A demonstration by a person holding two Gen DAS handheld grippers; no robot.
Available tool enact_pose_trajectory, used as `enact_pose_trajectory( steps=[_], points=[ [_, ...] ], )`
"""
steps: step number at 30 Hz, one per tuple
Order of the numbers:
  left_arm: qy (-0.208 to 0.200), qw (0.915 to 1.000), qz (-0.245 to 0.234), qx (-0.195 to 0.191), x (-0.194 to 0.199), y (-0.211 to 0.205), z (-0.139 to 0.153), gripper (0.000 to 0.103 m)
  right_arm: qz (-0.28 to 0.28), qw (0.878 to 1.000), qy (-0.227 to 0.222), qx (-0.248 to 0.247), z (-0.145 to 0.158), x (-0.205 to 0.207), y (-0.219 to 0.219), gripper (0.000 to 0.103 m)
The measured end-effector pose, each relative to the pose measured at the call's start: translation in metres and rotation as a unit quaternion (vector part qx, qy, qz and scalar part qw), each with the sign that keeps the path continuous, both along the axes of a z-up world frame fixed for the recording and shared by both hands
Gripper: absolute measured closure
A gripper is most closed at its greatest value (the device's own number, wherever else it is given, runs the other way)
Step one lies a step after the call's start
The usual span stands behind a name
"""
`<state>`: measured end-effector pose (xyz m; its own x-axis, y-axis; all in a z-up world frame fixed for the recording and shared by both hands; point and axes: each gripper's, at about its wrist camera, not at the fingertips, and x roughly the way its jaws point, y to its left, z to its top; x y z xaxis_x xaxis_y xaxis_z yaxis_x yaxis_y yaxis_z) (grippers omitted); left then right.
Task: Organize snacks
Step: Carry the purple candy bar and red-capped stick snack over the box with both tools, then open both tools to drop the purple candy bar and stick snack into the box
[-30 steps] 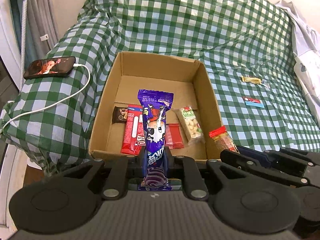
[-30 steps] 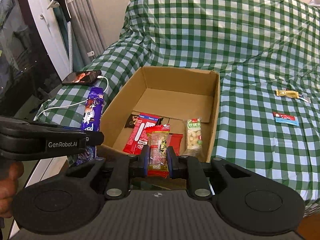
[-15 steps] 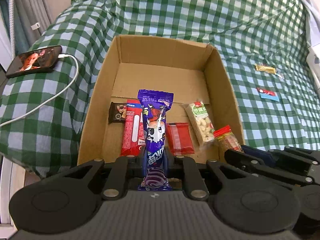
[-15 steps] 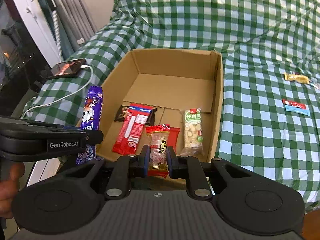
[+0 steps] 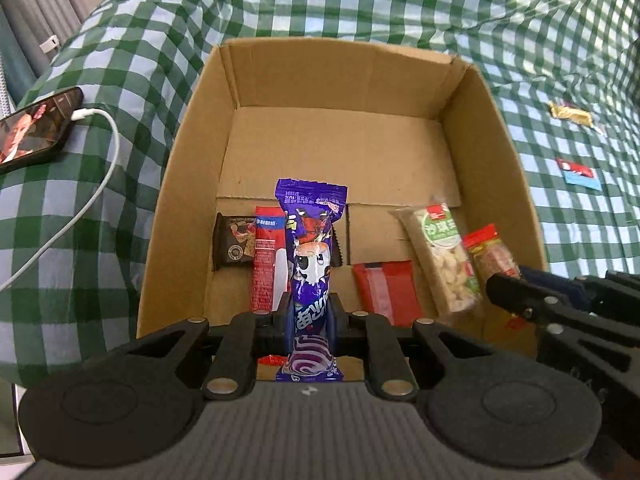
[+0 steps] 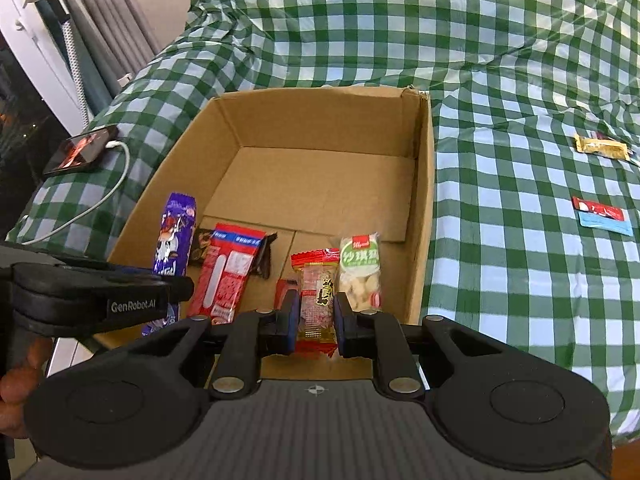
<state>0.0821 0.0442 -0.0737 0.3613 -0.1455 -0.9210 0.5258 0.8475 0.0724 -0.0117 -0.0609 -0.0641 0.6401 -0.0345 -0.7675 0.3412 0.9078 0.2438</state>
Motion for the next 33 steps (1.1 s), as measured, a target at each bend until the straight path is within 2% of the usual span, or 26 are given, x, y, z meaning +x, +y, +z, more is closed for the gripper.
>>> enact_pose_trajectory(
  steps=[7, 19, 20, 21, 22, 23, 24, 25, 26, 30, 33],
  points=[
    [0.013, 0.9998, 0.002, 0.016, 0.023, -0.004, -0.018, 0.086, 0.001, 1.000, 0.011, 0.002, -0.012, 0.023, -0.011, 0.084],
    [0.024, 0.9992, 0.005, 0.031, 0.037, -0.008, -0.035, 0.085, -0.003, 1.000, 0.025, 0.002, -0.025, 0.043, -0.020, 0.084],
    [0.017, 0.9993, 0.006, 0.032, 0.038, -0.008, -0.034, 0.078, -0.002, 1.000, 0.022, 0.003, -0.024, 0.043, -0.019, 0.084],
    [0.007, 0.9993, 0.007, 0.036, 0.037, -0.009, -0.031, 0.049, 0.000, 1.000, 0.017, 0.006, -0.023, 0.043, -0.020, 0.082],
    [-0.002, 0.9991, 0.008, 0.041, 0.037, -0.009, -0.029, 0.027, 0.001, 1.000, 0.012, 0.009, -0.022, 0.042, -0.020, 0.081],
    [-0.012, 0.9987, 0.013, 0.047, 0.037, -0.010, -0.026, 0.001, -0.001, 1.000, 0.007, 0.010, -0.021, 0.042, -0.021, 0.077],
    [-0.023, 0.9986, 0.017, 0.045, 0.035, -0.009, -0.022, 0.000, -0.007, 1.000, 0.007, 0.008, -0.019, 0.041, -0.021, 0.058],
    [-0.032, 0.9984, 0.017, 0.043, 0.032, -0.008, -0.019, 0.000, -0.013, 1.000, 0.006, 0.002, -0.017, 0.040, -0.020, 0.034],
    [-0.032, 0.9984, 0.015, 0.044, 0.031, -0.007, -0.017, 0.000, -0.018, 1.000, 0.002, -0.004, -0.015, 0.037, -0.019, 0.026],
    [-0.014, 0.9986, 0.009, 0.050, 0.019, -0.004, -0.013, 0.000, -0.009, 1.000, 0.000, -0.013, -0.013, 0.022, -0.012, 0.019],
    [-0.018, 0.9985, 0.009, 0.051, 0.004, 0.001, -0.007, 0.000, -0.006, 1.000, 0.001, -0.009, -0.009, 0.006, -0.004, 0.016]
  ],
)
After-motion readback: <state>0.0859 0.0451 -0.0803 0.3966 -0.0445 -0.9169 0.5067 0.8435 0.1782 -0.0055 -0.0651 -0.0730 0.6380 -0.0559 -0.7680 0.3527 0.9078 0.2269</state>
